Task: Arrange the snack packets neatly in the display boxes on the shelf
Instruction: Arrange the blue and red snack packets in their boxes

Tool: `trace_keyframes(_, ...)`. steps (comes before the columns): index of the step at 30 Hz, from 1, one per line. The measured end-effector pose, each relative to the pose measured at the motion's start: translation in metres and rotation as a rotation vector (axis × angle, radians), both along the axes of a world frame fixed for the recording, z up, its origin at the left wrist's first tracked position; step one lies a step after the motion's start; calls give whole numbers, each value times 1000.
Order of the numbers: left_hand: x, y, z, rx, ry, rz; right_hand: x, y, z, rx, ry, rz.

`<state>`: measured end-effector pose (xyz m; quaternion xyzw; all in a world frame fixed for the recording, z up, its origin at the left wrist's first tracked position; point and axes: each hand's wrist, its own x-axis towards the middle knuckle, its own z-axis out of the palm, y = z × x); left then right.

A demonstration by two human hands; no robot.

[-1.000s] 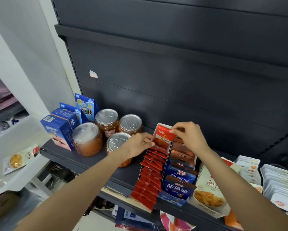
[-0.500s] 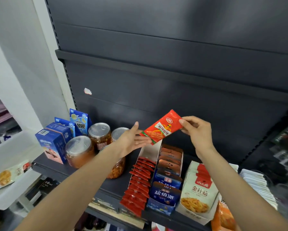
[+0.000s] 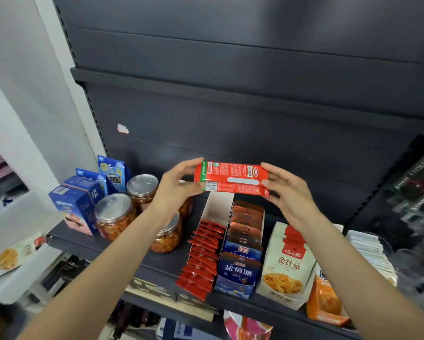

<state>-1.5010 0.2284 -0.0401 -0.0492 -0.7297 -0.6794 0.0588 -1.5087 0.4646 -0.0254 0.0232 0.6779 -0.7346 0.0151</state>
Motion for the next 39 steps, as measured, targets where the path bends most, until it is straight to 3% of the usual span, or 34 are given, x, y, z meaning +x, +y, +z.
trace_keyframes(7, 8, -5, -6, -94, 97, -13, 10, -5, -5, 34, 69, -21)
trace_keyframes(14, 0, -10, -21, 32, -44, 3, 11, -3, -8, 53, 140, 7)
trace_keyframes(19, -7, -6, -21, 328, -243, -11, 1, -3, -12, 376, 297, -67)
trace_keyframes(21, -11, -5, -24, 350, -319, -16, -3, -2, -14, 486, 367, -128)
trace_keyframes(25, -23, 0, -38, 122, -417, -61, -11, -4, -17, 627, 367, -173)
trace_keyframes(29, -40, -6, -64, -197, -369, 8, -25, -15, -26, 822, 312, -188)
trace_keyframes(32, -47, -14, -82, -416, -366, -119, -32, -31, -29, 983, 353, -119)
trace_keyframes(36, -53, -19, -90, -498, -352, -234, -38, -39, -18, 1191, 423, -48)
trace_keyframes(39, -57, -18, -91, -502, -358, -277, -40, -34, -16, 1126, 393, -37)
